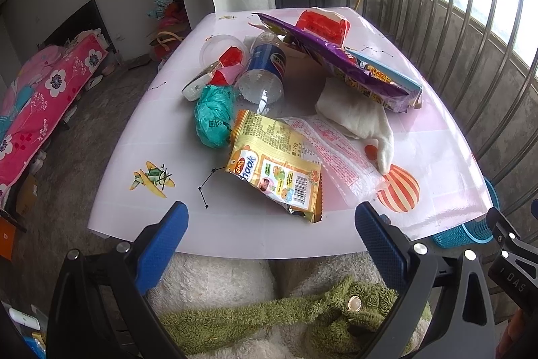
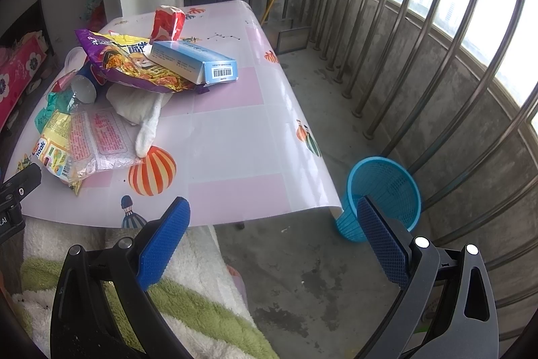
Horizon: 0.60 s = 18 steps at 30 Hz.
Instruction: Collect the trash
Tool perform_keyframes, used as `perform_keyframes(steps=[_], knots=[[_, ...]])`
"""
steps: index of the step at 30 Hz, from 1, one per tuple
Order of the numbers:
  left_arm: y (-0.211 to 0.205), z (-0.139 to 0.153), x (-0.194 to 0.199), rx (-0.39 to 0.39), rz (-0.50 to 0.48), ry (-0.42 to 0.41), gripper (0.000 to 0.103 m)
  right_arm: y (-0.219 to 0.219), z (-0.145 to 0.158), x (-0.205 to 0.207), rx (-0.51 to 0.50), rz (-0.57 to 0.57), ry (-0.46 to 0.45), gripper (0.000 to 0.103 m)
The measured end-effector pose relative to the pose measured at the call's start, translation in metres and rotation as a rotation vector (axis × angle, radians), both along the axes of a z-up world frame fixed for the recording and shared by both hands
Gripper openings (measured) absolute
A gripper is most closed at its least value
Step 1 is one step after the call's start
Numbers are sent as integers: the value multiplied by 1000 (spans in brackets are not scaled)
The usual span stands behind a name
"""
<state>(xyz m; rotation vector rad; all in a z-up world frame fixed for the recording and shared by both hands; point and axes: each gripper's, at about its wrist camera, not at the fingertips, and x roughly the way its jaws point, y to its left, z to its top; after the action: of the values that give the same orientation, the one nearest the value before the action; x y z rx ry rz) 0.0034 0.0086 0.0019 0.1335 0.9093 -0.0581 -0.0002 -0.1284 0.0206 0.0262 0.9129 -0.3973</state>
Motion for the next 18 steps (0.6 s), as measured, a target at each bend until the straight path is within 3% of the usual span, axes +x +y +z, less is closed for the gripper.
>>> perform_keyframes(steps=[11,18], knots=[[11,7,4,-21,-4,-45,97,4,9,14,16,17,-20,95],[36,15,15,-35,-3,-111,97,23,17,38,70,86,-95,95]])
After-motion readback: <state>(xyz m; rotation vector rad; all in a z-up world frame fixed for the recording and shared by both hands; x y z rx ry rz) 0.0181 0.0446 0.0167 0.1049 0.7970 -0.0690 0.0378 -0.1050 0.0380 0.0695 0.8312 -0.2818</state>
